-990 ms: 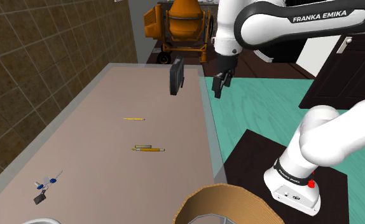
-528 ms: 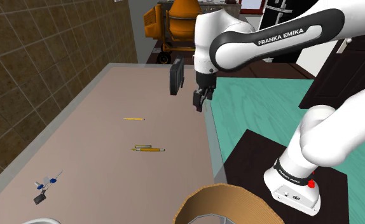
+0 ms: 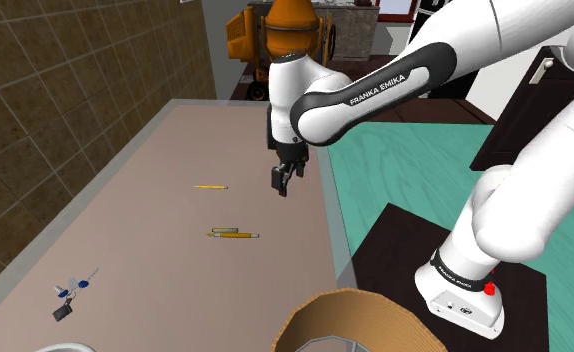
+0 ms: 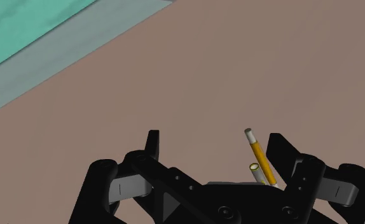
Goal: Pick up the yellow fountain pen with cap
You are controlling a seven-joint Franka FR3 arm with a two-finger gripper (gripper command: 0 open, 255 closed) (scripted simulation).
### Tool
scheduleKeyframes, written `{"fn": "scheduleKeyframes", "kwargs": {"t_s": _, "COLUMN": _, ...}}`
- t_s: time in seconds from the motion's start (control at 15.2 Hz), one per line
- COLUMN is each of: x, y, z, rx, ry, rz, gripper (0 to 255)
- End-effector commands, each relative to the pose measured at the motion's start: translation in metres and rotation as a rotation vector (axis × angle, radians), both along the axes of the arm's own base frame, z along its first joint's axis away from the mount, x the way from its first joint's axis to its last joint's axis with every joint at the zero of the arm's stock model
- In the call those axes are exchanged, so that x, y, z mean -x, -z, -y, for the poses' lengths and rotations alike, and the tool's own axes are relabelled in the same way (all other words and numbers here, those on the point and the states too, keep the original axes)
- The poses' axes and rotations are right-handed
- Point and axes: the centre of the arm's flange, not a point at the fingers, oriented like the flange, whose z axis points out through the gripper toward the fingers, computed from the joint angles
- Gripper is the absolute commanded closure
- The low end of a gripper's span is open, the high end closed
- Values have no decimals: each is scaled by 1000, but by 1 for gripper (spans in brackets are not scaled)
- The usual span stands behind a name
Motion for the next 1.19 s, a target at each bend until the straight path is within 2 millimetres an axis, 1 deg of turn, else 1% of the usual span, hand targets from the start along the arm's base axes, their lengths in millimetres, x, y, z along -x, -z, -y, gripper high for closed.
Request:
{"fn": "scheduleKeyframes", "kwargs": {"t_s": 0.0, "x": -15, "y": 16, "z": -16, "rx": -7, "ry": -7, "rz": 2, "gripper": 0}}
{"fn": "scheduleKeyframes", "kwargs": {"t_s": 0.92, "x": -109, "y": 130, "z": -121, "rx": -43, "ry": -56, "rz": 6, "gripper": 0}}
{"fn": "scheduleKeyframes", "kwargs": {"t_s": 0.99, "x": -112, "y": 134, "z": -125, "rx": -45, "ry": -58, "rz": 6, "gripper": 0}}
{"fn": "scheduleKeyframes", "kwargs": {"t_s": 1.12, "x": -112, "y": 144, "z": -125, "rx": -45, "ry": -58, "rz": 6, "gripper": 0}}
